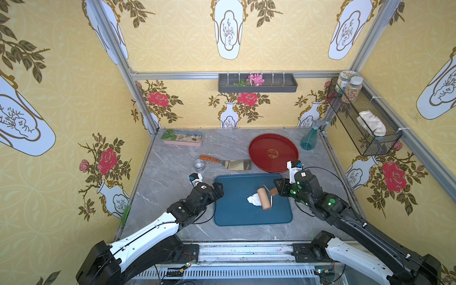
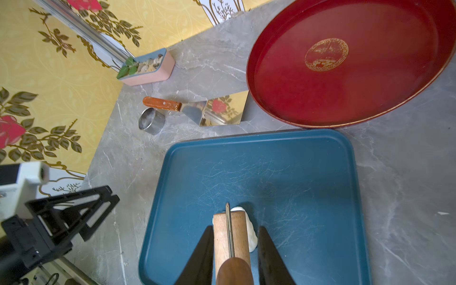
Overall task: Roll out the dumpling wrappers from the dough
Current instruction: Flatten out the dough on the work surface.
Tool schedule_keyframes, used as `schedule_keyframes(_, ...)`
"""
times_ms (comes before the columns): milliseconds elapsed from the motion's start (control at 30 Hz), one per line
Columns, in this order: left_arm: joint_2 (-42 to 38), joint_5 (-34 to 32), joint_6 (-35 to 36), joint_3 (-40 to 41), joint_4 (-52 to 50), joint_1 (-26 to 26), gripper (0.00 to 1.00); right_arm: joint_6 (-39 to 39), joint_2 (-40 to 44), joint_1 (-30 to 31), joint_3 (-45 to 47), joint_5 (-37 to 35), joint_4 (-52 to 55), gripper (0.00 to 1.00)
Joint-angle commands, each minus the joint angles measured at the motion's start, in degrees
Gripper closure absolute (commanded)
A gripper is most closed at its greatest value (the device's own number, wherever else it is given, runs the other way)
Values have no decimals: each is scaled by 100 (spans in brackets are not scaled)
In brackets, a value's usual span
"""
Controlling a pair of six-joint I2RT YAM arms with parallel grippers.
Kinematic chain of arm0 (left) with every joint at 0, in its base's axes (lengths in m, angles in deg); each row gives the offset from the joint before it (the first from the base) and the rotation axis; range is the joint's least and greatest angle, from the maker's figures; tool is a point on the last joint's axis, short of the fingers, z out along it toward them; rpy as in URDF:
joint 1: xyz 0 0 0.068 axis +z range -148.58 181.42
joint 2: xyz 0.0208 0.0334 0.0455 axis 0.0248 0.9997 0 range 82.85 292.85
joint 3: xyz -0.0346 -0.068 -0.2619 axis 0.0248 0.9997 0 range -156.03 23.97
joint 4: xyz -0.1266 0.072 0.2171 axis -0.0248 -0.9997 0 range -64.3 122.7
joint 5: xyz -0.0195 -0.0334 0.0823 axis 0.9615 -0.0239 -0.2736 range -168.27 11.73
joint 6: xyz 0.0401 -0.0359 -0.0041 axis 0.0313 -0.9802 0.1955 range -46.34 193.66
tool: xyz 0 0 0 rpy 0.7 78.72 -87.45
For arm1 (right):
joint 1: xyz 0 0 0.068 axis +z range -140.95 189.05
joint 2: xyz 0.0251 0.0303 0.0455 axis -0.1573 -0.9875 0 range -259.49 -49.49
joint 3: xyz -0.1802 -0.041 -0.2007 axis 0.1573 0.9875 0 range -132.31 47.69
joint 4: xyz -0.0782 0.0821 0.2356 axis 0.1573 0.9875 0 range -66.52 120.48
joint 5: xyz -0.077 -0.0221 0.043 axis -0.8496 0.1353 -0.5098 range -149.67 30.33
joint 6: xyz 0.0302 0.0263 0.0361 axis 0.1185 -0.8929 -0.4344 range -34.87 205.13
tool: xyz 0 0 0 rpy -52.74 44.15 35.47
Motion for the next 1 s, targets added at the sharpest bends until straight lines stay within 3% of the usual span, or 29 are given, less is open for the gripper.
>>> schedule_keyframes(0,108,-26,954,-39,551,125,0,-154,-196,235,-139,-521,-406,100)
schedule_keyframes(233,655,-298,1754,175,1753,166,0,-334,-619,892,-191,-1699,-534,100)
schedule_keyframes(333,781,152,1879,50,1734,173,0,-434,-755,984,-168,-1924,-606,100)
schedule_keyframes(600,970,225,2034,83,1799,175,0,-585,-914,988,-41,-1940,-1173,100)
schedule_keyframes(967,1253,175,2077,-65,1711,175,0,-1112,-1260,987,-125,-1636,-671,100)
